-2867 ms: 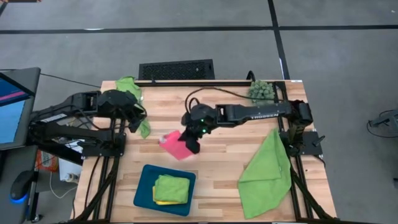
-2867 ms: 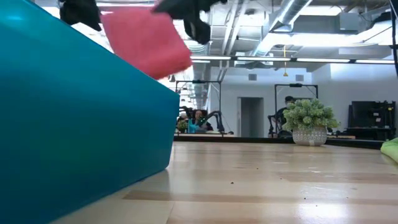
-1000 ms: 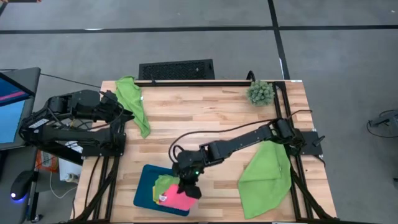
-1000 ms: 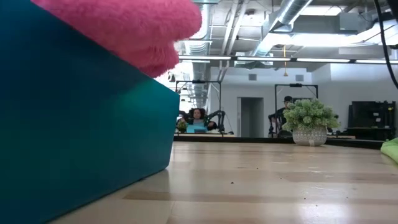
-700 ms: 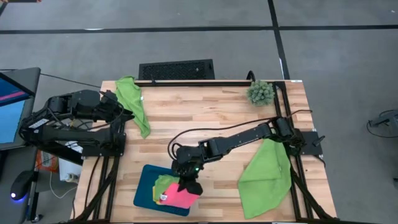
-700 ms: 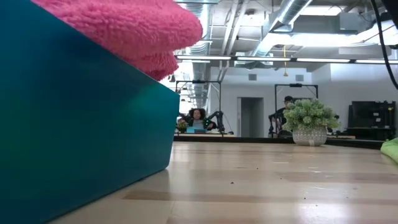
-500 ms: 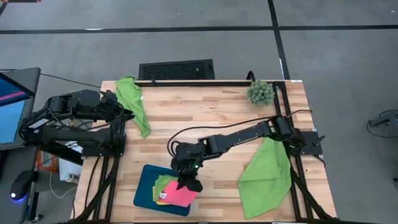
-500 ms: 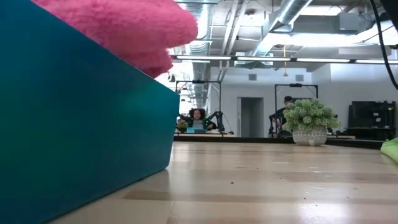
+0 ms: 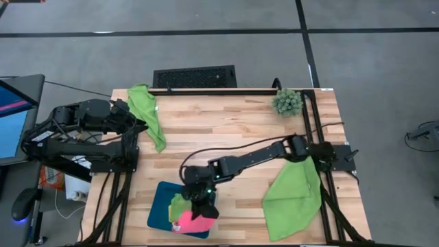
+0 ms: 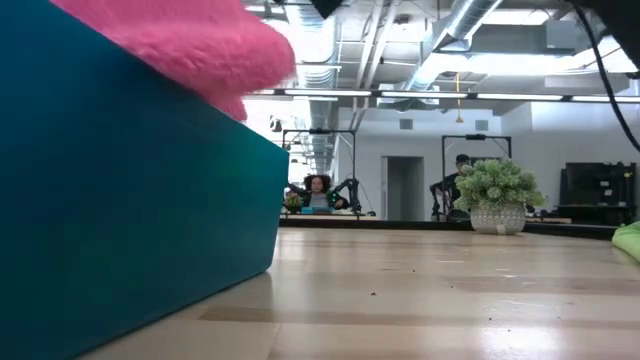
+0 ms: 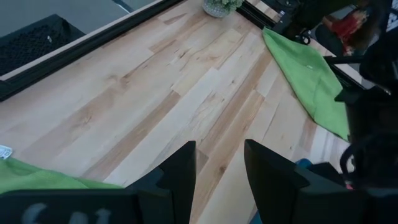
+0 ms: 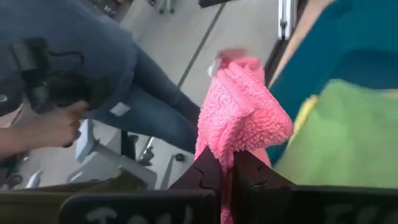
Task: Fold microfiber towels
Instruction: Stack the pink microfiber towel on top of the green microfiber towel in the blue bin
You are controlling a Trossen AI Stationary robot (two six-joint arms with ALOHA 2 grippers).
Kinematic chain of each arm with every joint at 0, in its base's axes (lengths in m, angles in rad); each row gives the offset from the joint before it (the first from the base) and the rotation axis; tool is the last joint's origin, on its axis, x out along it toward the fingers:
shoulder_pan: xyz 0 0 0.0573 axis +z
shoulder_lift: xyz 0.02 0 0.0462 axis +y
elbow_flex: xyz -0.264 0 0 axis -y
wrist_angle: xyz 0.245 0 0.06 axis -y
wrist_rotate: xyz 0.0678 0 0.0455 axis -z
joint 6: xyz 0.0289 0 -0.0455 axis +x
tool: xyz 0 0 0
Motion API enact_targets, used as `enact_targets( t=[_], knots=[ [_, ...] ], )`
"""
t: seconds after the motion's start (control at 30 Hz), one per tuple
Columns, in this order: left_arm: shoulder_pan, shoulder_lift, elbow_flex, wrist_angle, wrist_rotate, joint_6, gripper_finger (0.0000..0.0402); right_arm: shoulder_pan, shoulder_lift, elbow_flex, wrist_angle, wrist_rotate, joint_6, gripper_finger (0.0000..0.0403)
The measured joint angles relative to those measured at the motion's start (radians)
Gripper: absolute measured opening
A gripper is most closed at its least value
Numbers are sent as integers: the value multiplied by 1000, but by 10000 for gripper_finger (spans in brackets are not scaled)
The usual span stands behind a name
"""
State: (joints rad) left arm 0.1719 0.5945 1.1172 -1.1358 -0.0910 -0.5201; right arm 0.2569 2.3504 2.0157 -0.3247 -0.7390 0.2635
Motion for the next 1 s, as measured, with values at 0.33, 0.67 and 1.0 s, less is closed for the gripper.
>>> enact_targets(
  t=[0.33,0.67,1.0],
  knots=[
    [0,0,0,0,0,3,128,-63,69,148,-171,-5,-91,21],
    [0,0,0,0,-10,22,128,-57,113,150,-157,22,-108,31],
    [0,0,0,0,-40,38,128,-96,111,150,-102,100,-118,102]
  ],
)
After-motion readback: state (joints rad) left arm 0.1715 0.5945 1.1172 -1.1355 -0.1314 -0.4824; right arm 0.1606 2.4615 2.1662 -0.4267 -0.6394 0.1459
